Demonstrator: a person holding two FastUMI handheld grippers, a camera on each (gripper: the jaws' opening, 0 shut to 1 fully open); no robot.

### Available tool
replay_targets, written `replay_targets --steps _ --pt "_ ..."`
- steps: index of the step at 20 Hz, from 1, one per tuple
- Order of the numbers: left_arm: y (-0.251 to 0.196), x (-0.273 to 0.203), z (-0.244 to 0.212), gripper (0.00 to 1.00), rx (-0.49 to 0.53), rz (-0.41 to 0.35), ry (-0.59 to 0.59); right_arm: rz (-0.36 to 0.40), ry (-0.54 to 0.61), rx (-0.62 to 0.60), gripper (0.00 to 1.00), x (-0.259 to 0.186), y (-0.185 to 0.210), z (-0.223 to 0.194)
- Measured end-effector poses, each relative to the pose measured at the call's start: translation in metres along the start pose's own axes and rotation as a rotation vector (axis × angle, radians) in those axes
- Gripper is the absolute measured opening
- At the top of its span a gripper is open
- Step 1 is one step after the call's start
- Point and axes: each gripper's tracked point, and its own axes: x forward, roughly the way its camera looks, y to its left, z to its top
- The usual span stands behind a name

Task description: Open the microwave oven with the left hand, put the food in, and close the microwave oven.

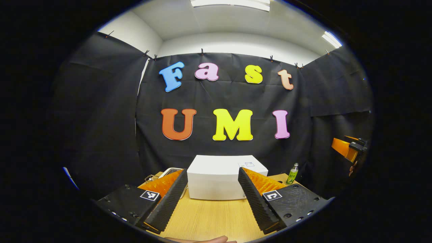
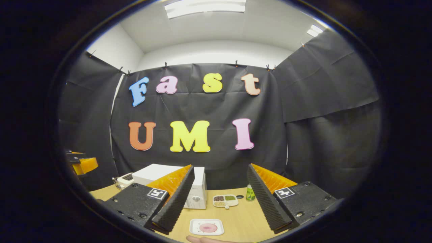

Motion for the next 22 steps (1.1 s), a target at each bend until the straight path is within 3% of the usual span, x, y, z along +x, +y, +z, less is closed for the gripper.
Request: replay_targets --steps 5,12,13,14,15,16,19,20,21,22 --pt "-0.009 0.009 -0.007 0.95 -0.009 -0.024 -0.001 -0.01 -0.006 0.001 0.91 0.0 -0.009 -0.001" --pt "-0.038 0.079 -0.054 0.94 -0.072 -0.043 0.035 -0.038 -0.011 -0.002 0.91 0.007 -0.034 -0.008" --pt "-0.048 0.093 -0.065 0.8 -0.067 -0.064 0.047 -0.041 -0.01 -0.003 0.91 0.008 -0.038 -0.01" --pt "-0.059 0.103 -0.072 0.8 -0.073 -0.088 0.052 -0.044 -0.009 -0.004 0.91 0.009 -0.042 -0.011" --pt "-0.067 0.116 -0.082 1.0 -0.075 -0.104 0.055 -0.042 -0.006 -0.006 0.91 0.011 -0.045 -0.013" --pt "-0.072 0.128 -0.093 0.93 -0.075 -0.103 0.066 -0.037 -0.006 -0.011 0.91 0.012 -0.047 -0.014" --pt "-0.093 0.163 -0.126 0.92 -0.098 -0.122 0.1 -0.033 -0.005 -0.02 0.91 0.017 -0.056 -0.02" --pt "-0.098 0.172 -0.136 0.77 -0.104 -0.122 0.11 -0.033 -0.002 -0.022 1.0 0.02 -0.059 -0.022" --pt "-0.106 0.182 -0.145 0.92 -0.11 -0.137 0.113 -0.034 0.002 -0.021 1.0 0.022 -0.063 -0.025" --pt "-0.114 0.19 -0.155 0.92 -0.116 -0.15 0.125 -0.034 0.009 -0.021 1.0 0.024 -0.065 -0.028"
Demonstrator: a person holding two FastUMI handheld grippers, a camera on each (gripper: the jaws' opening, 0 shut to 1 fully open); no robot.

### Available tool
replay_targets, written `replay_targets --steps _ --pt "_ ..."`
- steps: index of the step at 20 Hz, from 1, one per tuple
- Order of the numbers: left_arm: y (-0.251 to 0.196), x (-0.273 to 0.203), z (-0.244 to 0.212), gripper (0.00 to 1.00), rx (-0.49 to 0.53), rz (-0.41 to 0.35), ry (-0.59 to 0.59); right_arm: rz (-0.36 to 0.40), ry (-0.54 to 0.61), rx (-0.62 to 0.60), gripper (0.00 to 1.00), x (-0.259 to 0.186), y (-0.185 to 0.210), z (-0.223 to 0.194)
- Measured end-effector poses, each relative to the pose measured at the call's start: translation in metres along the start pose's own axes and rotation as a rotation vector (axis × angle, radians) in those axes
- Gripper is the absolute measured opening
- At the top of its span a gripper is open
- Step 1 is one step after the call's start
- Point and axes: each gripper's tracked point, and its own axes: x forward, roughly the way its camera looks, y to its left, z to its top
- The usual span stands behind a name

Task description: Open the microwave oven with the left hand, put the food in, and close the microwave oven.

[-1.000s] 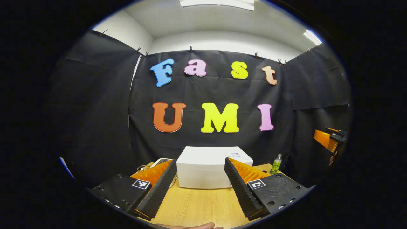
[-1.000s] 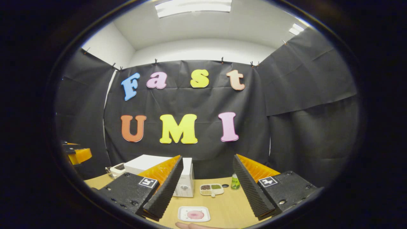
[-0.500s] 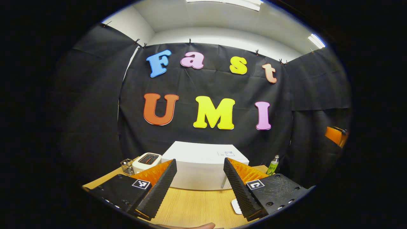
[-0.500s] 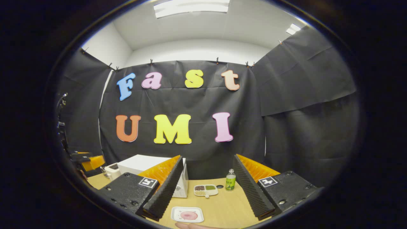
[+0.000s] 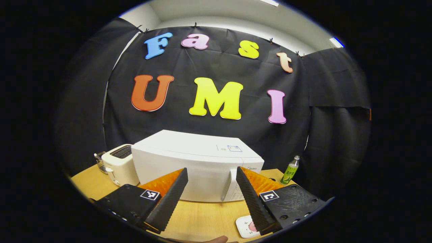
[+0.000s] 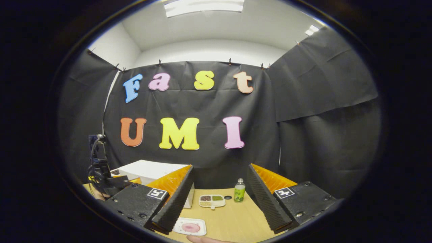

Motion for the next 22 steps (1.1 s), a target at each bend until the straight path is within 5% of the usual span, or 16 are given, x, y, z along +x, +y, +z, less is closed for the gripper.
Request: replay_targets --steps 1,2,3,12,17,19,20,22 --pt "-0.003 0.01 -0.008 0.92 -0.01 -0.01 0.003 0.0 0.006 0.0 1.0 0.002 -0.003 -0.004" --pt "-0.005 0.019 -0.016 0.76 -0.021 -0.013 0.008 0.003 0.011 0.0 0.91 0.003 -0.006 -0.006" --pt "-0.007 0.029 -0.025 0.9 -0.032 -0.016 0.017 0.004 0.009 0.0 0.91 0.004 -0.009 -0.007" --pt "-0.043 0.088 -0.085 0.86 0.064 -0.015 0.02 -0.017 0.02 -0.025 0.91 0.007 -0.044 -0.03" --pt "-0.047 0.117 -0.104 0.73 0.044 -0.009 0.046 -0.022 0.026 0.0 0.91 0.012 -0.061 -0.045" --pt "-0.042 0.122 -0.11 0.73 0.021 0.011 0.062 -0.025 -0.005 0.028 1.0 0.013 -0.067 -0.041" --pt "-0.037 0.121 -0.108 0.69 0.019 0.036 0.048 -0.022 -0.015 0.033 0.91 0.014 -0.069 -0.042" --pt "-0.032 0.124 -0.111 0.52 0.02 0.059 0.034 -0.024 -0.026 0.045 0.91 0.017 -0.074 -0.049"
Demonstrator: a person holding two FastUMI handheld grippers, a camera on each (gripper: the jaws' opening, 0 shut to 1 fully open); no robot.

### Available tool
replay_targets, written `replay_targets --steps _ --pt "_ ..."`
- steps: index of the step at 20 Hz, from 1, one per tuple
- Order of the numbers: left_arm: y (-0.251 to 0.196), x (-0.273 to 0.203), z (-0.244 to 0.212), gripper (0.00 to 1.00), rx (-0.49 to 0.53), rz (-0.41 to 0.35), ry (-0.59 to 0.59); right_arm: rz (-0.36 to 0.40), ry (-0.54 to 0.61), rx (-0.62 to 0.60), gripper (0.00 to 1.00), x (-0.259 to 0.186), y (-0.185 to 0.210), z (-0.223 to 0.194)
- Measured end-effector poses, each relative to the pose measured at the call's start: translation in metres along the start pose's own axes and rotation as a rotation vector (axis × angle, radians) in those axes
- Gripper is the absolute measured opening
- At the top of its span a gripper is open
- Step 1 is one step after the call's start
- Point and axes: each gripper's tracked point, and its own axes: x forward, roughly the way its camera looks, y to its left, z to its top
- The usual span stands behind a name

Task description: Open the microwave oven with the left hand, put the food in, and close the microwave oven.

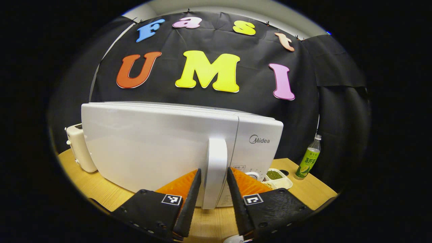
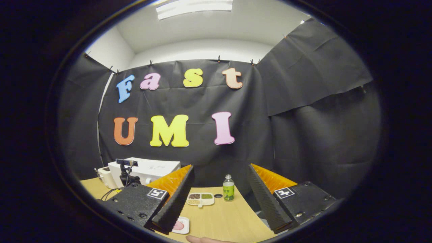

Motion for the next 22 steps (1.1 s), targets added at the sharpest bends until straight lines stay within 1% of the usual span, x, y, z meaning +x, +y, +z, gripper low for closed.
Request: replay_targets --steps 1,2,3,4,5,6,7,8,9,10,11,12,13,16,21,22 --pt "-0.002 0.001 0.002 0.29 0.012 0.007 -0.008 -0.005 0.002 0.008 1.0 0.002 -0.004 -0.003" --pt "-0.004 0.002 0.001 0.41 0.055 0.011 -0.01 -0.008 0.008 0.014 1.0 0.005 -0.006 -0.007" --pt "-0.003 -0.002 0.005 0.32 0.103 0.021 -0.027 -0.01 0.022 0.018 1.0 0.008 -0.006 -0.013" --pt "-0.001 -0.001 0.003 0.24 0.131 0.037 -0.021 -0.005 0.039 0.023 1.0 0.01 -0.007 -0.019" --pt "-0.001 0.003 0.003 0.13 0.125 0.045 -0.028 0.001 0.049 0.028 1.0 0.013 -0.006 -0.023" --pt "-0.002 0.003 0.001 0.12 0.1 0.042 -0.014 0.0 0.056 0.031 0.91 0.015 -0.007 -0.026" --pt "-0.001 0.0 0.0 0.12 0.076 0.032 -0.008 -0.003 0.064 0.031 1.0 0.016 -0.009 -0.03" --pt "-0.003 -0.002 -0.001 0.12 0.067 0.015 -0.002 -0.005 0.067 0.029 0.91 0.019 -0.011 -0.033" --pt "-0.005 -0.003 0.0 0.12 0.073 -0.002 -0.006 -0.009 0.068 0.03 0.91 0.02 -0.012 -0.033" --pt "-0.005 -0.004 0.0 0.12 0.09 -0.011 -0.005 -0.011 0.069 0.03 1.0 0.022 -0.013 -0.034" --pt "-0.005 -0.005 0.0 0.12 0.092 -0.022 -0.003 -0.011 0.074 0.03 0.91 0.023 -0.013 -0.037" --pt "-0.003 -0.008 -0.005 0.12 0.067 -0.021 -0.007 -0.009 0.079 0.034 0.91 0.023 -0.012 -0.039" --pt "-0.006 -0.011 -0.001 0.0 0.072 -0.021 -0.003 -0.002 0.08 0.037 0.91 0.024 -0.01 -0.04" --pt "-0.001 -0.033 -0.002 0.0 0.105 -0.013 -0.035 -0.004 0.081 0.038 0.91 0.025 -0.009 -0.044" --pt "0.011 -0.086 -0.007 0.0 0.105 -0.06 -0.06 0.009 0.109 0.034 0.91 0.019 0.002 -0.053" --pt "0.016 -0.097 -0.009 0.0 0.096 -0.068 -0.049 0.011 0.112 0.031 0.91 0.016 0.004 -0.054"
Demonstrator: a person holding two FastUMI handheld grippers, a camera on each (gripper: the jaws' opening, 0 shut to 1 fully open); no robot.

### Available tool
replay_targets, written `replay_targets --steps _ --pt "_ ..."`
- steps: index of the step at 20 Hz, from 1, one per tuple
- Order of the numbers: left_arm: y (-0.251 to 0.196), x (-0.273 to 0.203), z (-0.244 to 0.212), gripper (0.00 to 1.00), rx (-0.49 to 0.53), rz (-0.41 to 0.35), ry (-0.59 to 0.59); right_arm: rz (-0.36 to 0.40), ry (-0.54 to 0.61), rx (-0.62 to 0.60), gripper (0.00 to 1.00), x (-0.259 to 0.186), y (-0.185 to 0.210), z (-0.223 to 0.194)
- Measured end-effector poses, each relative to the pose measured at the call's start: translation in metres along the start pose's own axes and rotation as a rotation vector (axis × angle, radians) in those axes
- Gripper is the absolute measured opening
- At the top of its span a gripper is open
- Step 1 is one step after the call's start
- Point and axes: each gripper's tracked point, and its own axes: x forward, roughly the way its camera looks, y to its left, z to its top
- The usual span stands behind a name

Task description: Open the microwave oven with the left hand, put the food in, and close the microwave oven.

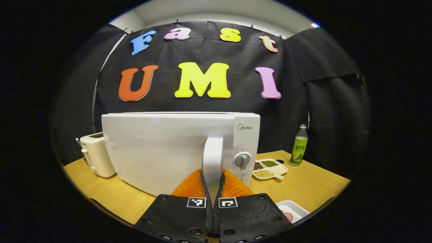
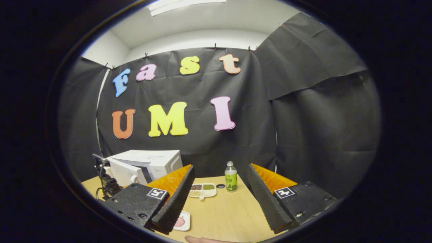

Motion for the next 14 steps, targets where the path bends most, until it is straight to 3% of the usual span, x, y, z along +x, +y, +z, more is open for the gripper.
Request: replay_targets --steps 4,8,9,10,11,12,13,14 --pt "0.023 -0.056 -0.002 0.0 0.009 -0.017 -0.01 0.012 0.011 -0.012 0.91 -0.015 0.014 -0.006" --pt "0.065 -0.111 -0.009 0.0 0.013 0.014 -0.012 0.03 0.015 -0.016 0.91 -0.032 0.031 -0.008" --pt "0.077 -0.123 -0.009 0.0 0.014 0.028 -0.02 0.039 0.016 -0.013 1.0 -0.037 0.037 -0.008" --pt "0.09 -0.133 -0.01 0.02 0.023 0.036 -0.02 0.049 0.017 -0.009 0.91 -0.041 0.044 -0.008" --pt "0.1 -0.144 -0.011 0.05 0.03 0.045 -0.023 0.061 0.019 -0.005 0.91 -0.045 0.051 -0.008" --pt "0.113 -0.154 -0.011 0.06 0.032 0.055 -0.021 0.073 0.019 -0.004 1.0 -0.05 0.059 -0.007" --pt "0.125 -0.163 -0.014 0.11 0.03 0.063 -0.014 0.084 0.015 -0.007 1.0 -0.054 0.066 -0.005" --pt "0.135 -0.174 -0.017 0.14 0.027 0.065 -0.002 0.091 0.007 -0.013 0.91 -0.058 0.073 -0.003"
